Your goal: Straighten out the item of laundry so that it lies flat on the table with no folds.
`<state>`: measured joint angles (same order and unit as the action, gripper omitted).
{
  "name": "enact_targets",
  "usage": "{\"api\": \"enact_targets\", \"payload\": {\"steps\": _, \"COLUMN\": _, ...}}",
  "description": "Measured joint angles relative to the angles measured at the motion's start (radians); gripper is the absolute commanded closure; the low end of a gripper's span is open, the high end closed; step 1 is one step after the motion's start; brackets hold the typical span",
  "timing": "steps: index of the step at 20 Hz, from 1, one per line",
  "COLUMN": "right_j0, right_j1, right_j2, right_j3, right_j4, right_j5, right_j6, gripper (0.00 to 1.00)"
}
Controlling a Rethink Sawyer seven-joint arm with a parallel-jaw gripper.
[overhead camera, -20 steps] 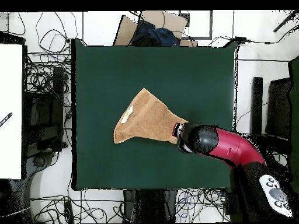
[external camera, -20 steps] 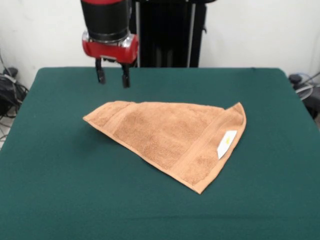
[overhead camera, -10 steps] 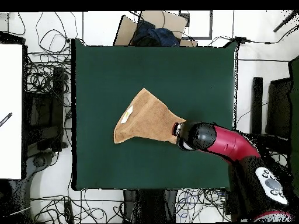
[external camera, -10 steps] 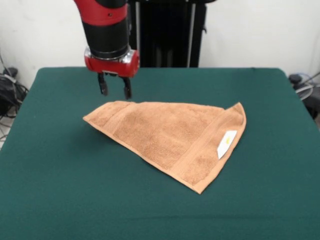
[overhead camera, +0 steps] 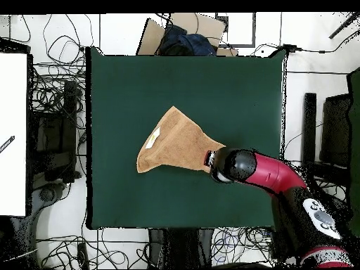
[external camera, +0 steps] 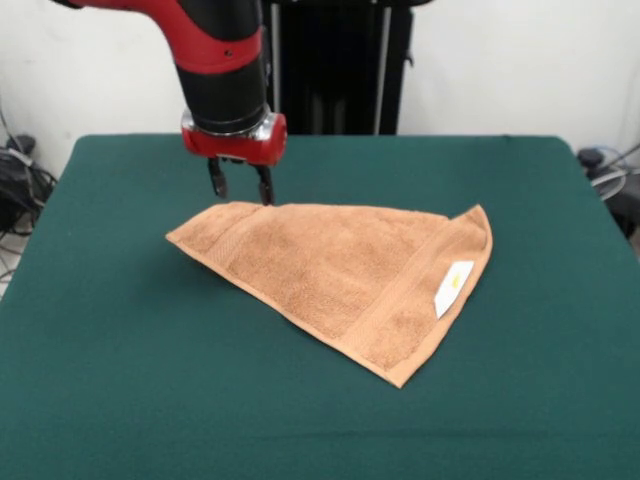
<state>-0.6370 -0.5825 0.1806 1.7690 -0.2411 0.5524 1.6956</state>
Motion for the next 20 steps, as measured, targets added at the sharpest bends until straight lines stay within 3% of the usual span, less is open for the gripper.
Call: {"api": "enact_targets", "payload": {"steps": 20, "right_j0": -0.009, "right_j1": 0.03, "right_j2": 0.0, "right_j3": -0.005, "right_j4": -0.031, "right_j5": -0.02, "right_j6": 0.0, "gripper": 0.0}}
